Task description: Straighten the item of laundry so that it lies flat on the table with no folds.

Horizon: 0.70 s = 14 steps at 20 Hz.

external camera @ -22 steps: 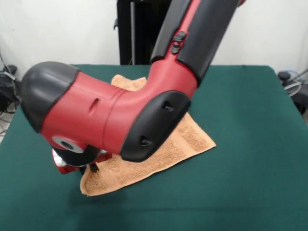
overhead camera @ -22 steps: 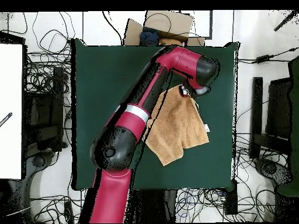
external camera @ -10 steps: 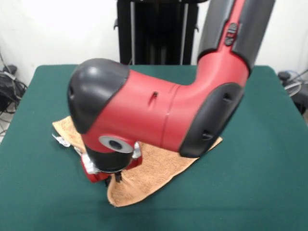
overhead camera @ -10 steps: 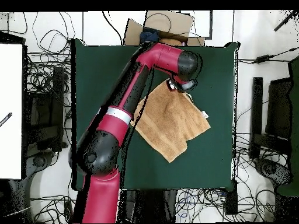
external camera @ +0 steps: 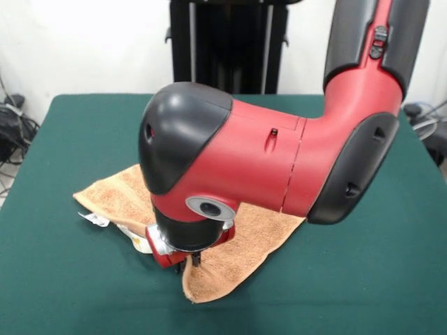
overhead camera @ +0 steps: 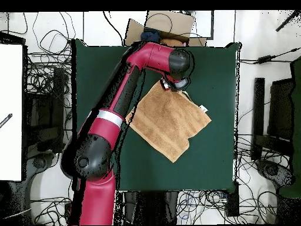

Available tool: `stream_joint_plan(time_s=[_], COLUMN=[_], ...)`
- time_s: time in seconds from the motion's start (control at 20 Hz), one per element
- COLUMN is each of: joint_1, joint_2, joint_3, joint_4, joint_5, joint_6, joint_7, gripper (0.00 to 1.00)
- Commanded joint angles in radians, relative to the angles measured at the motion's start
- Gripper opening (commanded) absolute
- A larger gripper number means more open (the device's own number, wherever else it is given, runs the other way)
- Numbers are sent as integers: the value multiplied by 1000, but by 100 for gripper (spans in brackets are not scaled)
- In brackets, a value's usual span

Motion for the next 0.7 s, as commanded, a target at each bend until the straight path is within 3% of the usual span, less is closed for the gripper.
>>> stream_joint_plan(time_s=[0.05, 0.7], joint_1=[20, 38], joint_2=[-13, -15], joint_3=[-26, -24], joint_4=[5, 4], joint_5=[6, -1], joint_6=[-27, -50], joint_7=[257, 221], gripper=[0, 0])
